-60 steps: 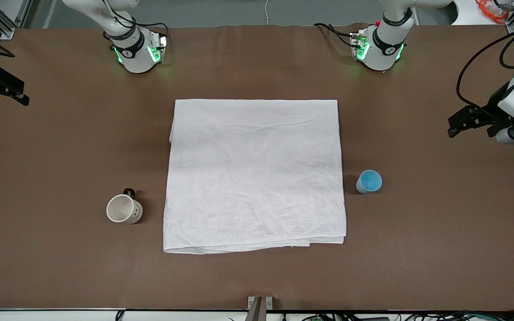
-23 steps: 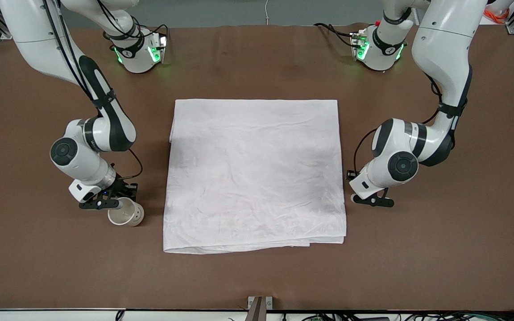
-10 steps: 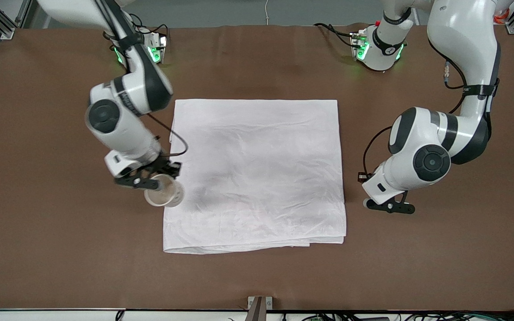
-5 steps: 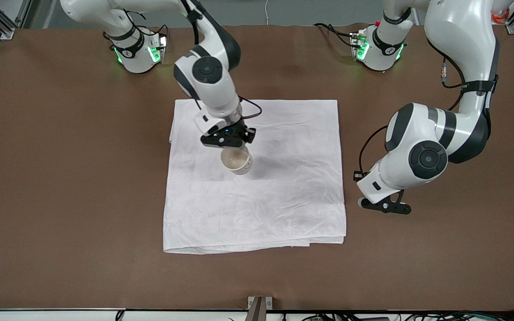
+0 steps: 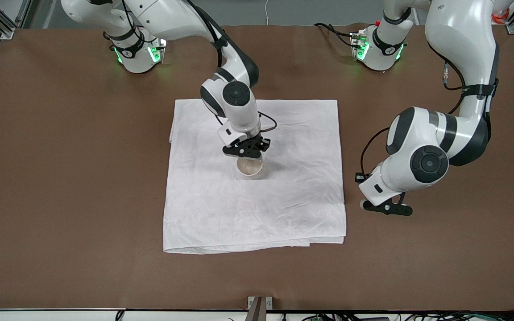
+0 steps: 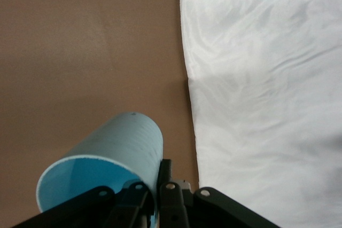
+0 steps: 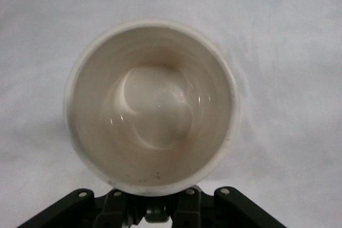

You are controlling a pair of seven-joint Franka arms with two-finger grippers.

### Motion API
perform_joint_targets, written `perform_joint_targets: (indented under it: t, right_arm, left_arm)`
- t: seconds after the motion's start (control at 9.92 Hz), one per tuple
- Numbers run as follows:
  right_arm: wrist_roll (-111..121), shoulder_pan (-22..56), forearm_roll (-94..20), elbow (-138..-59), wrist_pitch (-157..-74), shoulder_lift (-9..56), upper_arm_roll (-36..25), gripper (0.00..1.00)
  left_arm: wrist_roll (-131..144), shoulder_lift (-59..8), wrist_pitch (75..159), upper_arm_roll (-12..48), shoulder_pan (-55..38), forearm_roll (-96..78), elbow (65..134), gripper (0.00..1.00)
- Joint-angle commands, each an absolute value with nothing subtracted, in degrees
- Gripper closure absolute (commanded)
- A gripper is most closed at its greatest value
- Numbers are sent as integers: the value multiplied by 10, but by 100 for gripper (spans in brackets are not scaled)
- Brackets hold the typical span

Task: Place blue cup into white mug on cloth
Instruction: 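Carry the white mug onto the cloth center with the right gripper, then open the right gripper and lift it away from the mug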

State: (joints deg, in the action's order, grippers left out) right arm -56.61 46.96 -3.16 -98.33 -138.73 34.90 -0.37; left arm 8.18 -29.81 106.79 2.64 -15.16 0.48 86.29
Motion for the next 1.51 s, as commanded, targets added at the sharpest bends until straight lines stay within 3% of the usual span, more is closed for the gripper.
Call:
perform_joint_targets:
  t: [0.0, 0.1, 0.4, 0.6, 0.81, 1.11, 1.41]
  right_arm:
    - [-559, 475, -26, -969, -1378, 350, -10, 12]
    - [-557, 481, -25, -969, -1373, 349, -10, 1]
    - [-552, 494, -25, -969, -1331, 332, -10, 1]
    - [-509, 494, -26, -975, -1217, 261, -9, 2]
    - [-505, 483, -26, -994, -1154, 161, -13, 2]
    - [-500, 362, -26, -1009, -1002, 14, -14, 0]
    - [-316, 208, -28, -989, -934, -19, -16, 0]
  left_arm:
    - [86, -303, 1058, 25, -151, 0, 851, 100]
    - [86, -303, 1058, 25, -151, 0, 850, 100]
    - [86, -298, 1058, 26, -156, 0, 849, 100]
    - [86, -289, 1057, 26, -158, 0, 841, 100]
    - [88, -288, 1052, 46, -160, 1, 821, 100]
    - [99, -299, 1056, 107, -173, 1, 802, 100]
    - [107, -356, 1061, 113, -261, 1, 746, 100]
